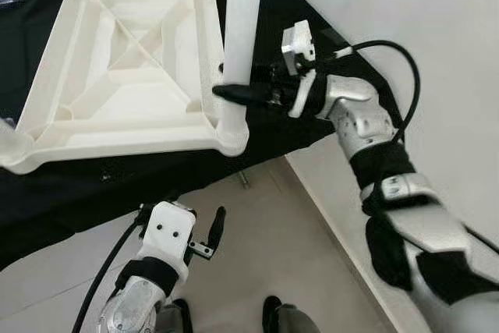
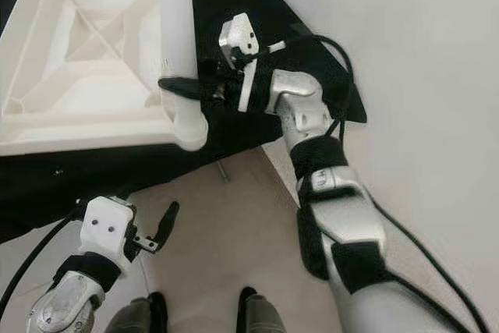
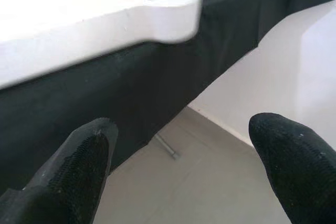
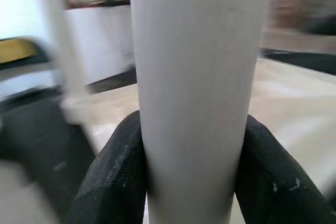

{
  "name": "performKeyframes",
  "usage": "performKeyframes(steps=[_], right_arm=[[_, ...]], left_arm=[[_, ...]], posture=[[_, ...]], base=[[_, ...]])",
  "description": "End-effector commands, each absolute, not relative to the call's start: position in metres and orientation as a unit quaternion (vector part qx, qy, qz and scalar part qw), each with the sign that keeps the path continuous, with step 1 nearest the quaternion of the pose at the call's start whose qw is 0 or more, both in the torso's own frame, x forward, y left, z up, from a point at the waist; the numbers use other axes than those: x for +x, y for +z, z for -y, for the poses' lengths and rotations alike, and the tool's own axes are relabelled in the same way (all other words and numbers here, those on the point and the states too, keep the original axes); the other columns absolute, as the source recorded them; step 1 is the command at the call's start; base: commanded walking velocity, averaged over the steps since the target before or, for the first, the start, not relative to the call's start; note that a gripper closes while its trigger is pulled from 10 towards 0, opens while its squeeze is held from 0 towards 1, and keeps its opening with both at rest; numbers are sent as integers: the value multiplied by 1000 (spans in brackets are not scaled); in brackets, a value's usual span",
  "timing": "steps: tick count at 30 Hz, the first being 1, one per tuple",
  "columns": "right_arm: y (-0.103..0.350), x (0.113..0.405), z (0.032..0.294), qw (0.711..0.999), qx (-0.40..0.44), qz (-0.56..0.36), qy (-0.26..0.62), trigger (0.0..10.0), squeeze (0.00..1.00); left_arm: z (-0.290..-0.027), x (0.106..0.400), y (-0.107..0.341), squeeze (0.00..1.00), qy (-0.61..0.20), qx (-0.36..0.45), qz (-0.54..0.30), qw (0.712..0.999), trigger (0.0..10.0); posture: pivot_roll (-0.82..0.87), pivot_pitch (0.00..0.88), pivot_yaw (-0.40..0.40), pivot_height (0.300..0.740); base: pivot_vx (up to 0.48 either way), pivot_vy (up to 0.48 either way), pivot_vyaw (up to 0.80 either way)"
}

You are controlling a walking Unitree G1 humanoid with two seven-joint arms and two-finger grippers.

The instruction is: Building children table

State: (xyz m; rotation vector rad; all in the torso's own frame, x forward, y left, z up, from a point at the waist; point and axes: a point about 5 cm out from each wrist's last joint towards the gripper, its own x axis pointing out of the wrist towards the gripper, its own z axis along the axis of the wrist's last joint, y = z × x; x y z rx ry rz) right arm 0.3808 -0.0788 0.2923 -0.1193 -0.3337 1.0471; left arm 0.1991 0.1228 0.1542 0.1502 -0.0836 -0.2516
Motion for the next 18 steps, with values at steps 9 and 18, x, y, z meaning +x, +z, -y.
performKeyframes(steps=[9,18], right_arm=[[221,338,54,964,-28,82,250,0,0],[236,347,48,961,-32,108,251,9216,0]], left_arm=[[-121,204,145,0,-133,71,25,988,10000],[-120,210,143,0,-128,70,27,989,10000]], posture=[[71,247,-72,740],[72,217,-74,740]], base=[[0,0,0],[0,0,0]])
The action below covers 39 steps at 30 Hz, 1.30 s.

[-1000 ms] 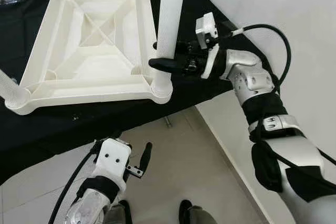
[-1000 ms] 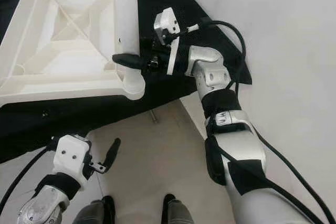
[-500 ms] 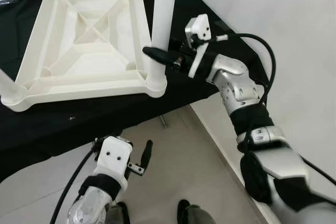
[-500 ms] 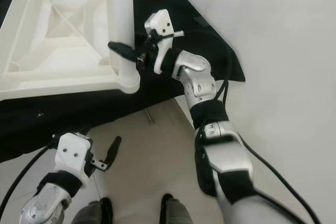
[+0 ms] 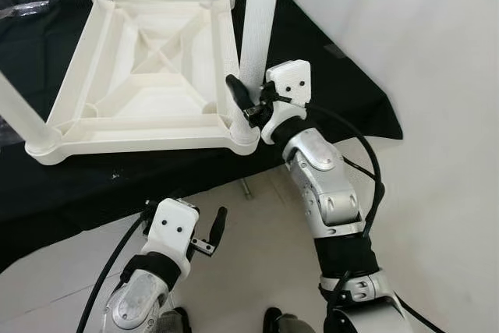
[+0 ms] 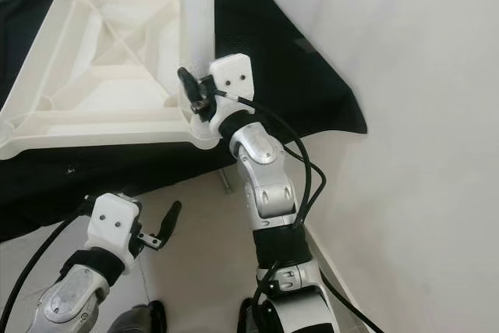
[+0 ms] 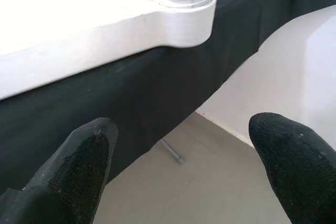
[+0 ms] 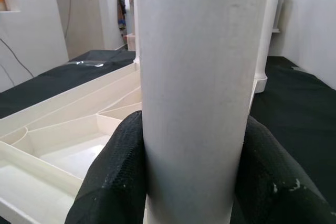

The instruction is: Building children table

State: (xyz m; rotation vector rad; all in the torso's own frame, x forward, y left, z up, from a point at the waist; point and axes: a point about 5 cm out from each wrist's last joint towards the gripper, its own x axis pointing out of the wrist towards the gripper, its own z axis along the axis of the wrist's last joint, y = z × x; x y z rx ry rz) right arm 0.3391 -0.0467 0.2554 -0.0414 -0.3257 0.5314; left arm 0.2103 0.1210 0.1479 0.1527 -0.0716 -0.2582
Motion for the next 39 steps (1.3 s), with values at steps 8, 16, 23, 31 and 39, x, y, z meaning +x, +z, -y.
performKeyframes(steps=[8,16,23,31,39], right_arm=[[253,349,44,928,-28,134,346,10000,1000],[285,366,46,847,-58,164,502,10000,843],[286,368,42,798,-83,137,580,10000,0],[291,372,34,767,-71,137,623,0,0],[287,376,40,776,-72,143,610,0,0]], left_arm=[[-117,213,142,0,-129,69,29,989,10000],[-118,209,143,0,-128,67,30,989,10000],[-118,206,144,0,-129,67,29,989,10000],[-120,200,144,0,-130,66,24,989,10000],[-120,199,144,0,-131,66,20,989,10000]], posture=[[75,212,-70,740],[93,230,-70,740],[109,255,-61,740],[118,273,-48,740],[112,270,-45,740]], base=[[0,0,0],[0,0,0],[0,0,0],[0,0,0],[0,0,0]])
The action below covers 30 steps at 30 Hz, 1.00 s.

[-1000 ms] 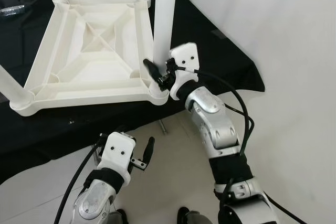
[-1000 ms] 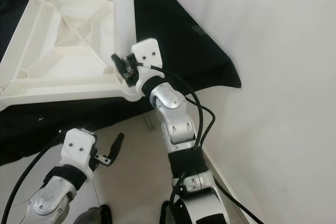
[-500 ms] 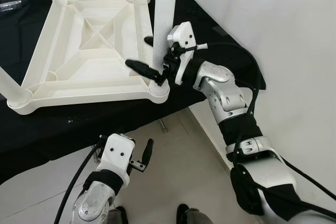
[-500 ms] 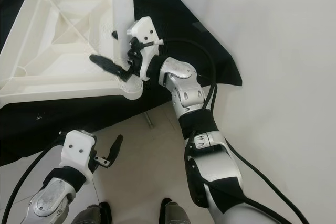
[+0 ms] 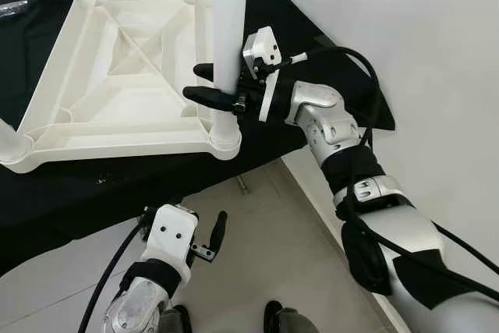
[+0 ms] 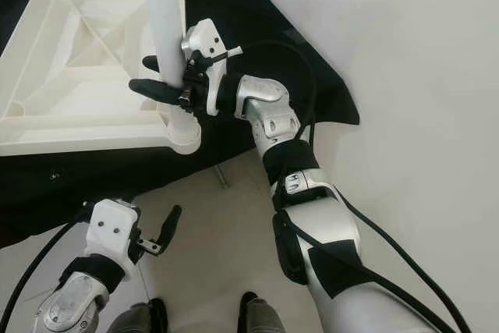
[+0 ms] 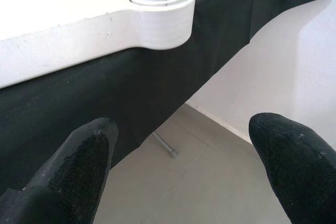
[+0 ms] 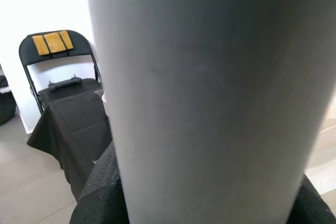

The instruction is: Building children table

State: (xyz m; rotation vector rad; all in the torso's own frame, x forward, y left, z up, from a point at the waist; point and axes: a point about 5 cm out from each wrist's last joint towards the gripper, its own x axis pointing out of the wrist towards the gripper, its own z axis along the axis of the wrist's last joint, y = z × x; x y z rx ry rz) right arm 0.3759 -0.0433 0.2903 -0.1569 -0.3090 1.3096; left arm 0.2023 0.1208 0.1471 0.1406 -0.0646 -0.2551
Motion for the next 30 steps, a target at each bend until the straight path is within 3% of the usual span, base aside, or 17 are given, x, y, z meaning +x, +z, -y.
performKeyframes(steps=[1,4,6,7,8,9,10,12,17,23,24,25,26,27,28,29,30], right_arm=[[287,376,40,776,-72,143,610,0,0],[284,378,44,793,-80,145,586,0,0],[279,381,49,828,-86,144,534,0,0],[275,383,50,855,-79,142,492,0,0],[270,389,56,911,-87,142,377,0,0],[267,391,62,941,-94,146,291,0,0],[267,391,62,941,-94,146,291,0,0],[248,381,77,975,-80,126,162,0,0],[229,359,69,979,-53,103,165,0,0],[232,357,56,977,-52,111,175,0,0],[236,357,52,975,-51,114,183,1647,0],[236,357,52,975,-51,114,183,1647,0],[240,358,49,974,-49,119,187,4980,0],[245,356,45,970,-41,126,202,10000,0],[245,356,45,970,-41,126,202,10000,0],[248,355,42,966,-34,133,220,10000,118],[251,353,41,964,-32,137,227,10000,118]], left_arm=[[-120,199,144,0,-131,66,20,989,10000],[-120,199,144,0,-131,67,20,989,10000],[-121,200,144,0,-131,67,20,989,10000],[-121,200,144,0,-131,67,21,989,10000],[-122,200,144,0,-131,67,21,989,10000],[-122,200,144,0,-131,67,21,989,10000],[-122,200,144,0,-131,67,21,989,10000],[-122,201,145,0,-132,70,21,989,10000],[-123,203,145,0,-131,73,22,988,10000],[-123,207,145,0,-132,74,23,988,10000],[-123,208,144,0,-131,75,23,988,10000],[-123,208,144,0,-131,75,23,988,10000],[-124,209,144,0,-131,75,24,988,10000],[-124,210,144,0,-130,75,24,988,10000],[-124,210,144,0,-130,75,24,988,10000],[-124,210,144,0,-129,76,24,988,10000],[-124,211,144,0,-128,76,25,989,10000]], posture=[[112,270,-45,740],[109,268,-46,740],[105,265,-50,740],[106,271,-49,740],[105,271,-47,740],[105,271,-47,740],[105,271,-47,740],[115,266,-40,740],[98,258,-35,740],[101,237,-36,740],[102,236,-39,740],[102,236,-39,740],[102,236,-39,740],[101,232,-41,740],[101,232,-41,740],[102,230,-43,740],[102,230,-43,740]], base=[[0,0,0],[0,0,0],[0,0,0],[0,0,0],[0,0,0],[0,0,0],[0,0,0],[0,0,0],[0,0,0],[0,0,0],[0,0,0],[0,0,0],[0,0,0],[0,0,0],[0,0,0],[0,0,0],[0,0,0]])
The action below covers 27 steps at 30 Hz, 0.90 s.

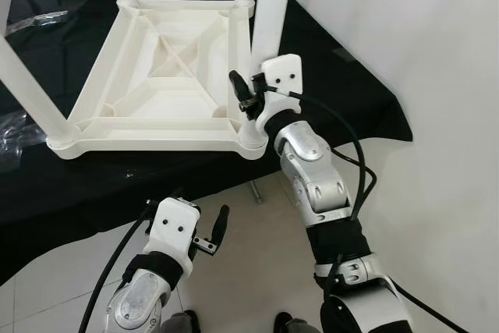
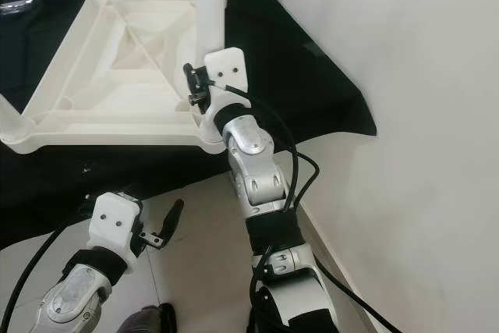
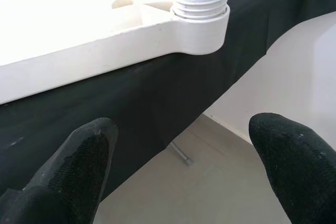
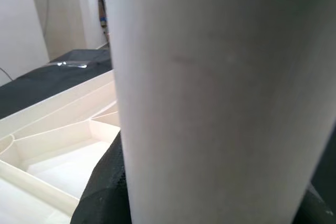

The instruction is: Building children table

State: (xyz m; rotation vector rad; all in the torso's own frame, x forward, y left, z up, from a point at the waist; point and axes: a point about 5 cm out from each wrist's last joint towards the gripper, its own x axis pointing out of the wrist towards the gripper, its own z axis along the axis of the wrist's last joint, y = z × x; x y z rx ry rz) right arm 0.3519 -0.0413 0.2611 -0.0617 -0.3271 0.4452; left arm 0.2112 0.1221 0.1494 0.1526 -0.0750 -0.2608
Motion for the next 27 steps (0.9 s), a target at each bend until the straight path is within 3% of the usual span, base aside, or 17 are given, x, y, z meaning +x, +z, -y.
performKeyframes(steps=[1,2,8,9,11,12,13,16,22,24,27], right_arm=[[251,353,41,964,-32,137,227,10000,118],[257,348,38,950,-9,146,276,10000,1000],[267,345,41,912,-4,164,375,10000,1000],[266,347,45,898,-23,159,409,10000,922],[265,350,49,889,-42,154,430,10000,922],[265,355,55,875,-64,148,456,10000,0],[265,355,55,875,-64,148,456,10000,0],[279,367,69,833,-99,144,525,10000,0],[290,374,79,808,-117,130,562,10000,0],[288,373,85,783,-140,109,596,10000,0],[287,372,88,769,-132,102,617,10000,0]], left_arm=[[-124,211,144,0,-128,76,25,989,10000],[-124,212,144,0,-128,75,25,989,10000],[-123,213,144,0,-129,74,25,989,10000],[-122,213,144,0,-129,74,26,989,10000],[-122,213,144,0,-130,74,26,988,10000],[-122,213,143,0,-130,73,26,988,10000],[-122,213,143,0,-130,73,26,988,10000],[-121,210,143,0,-130,73,25,989,10000],[-121,204,143,0,-128,73,22,989,10000],[-122,201,142,0,-127,72,19,989,10000],[-123,199,142,0,-127,72,18,989,10000]], posture=[[102,230,-43,740],[98,226,-43,740],[101,225,-48,740],[105,226,-51,740],[105,226,-51,740],[111,227,-53,740],[111,227,-53,740],[126,231,-57,740],[149,246,-62,740],[156,250,-64,740],[160,253,-63,740]], base=[[0,0,0],[0,0,0],[0,0,0],[0,0,0],[0,0,0],[0,0,0],[0,0,0],[0,0,0],[0,0,0],[0,0,0],[0,0,0]])
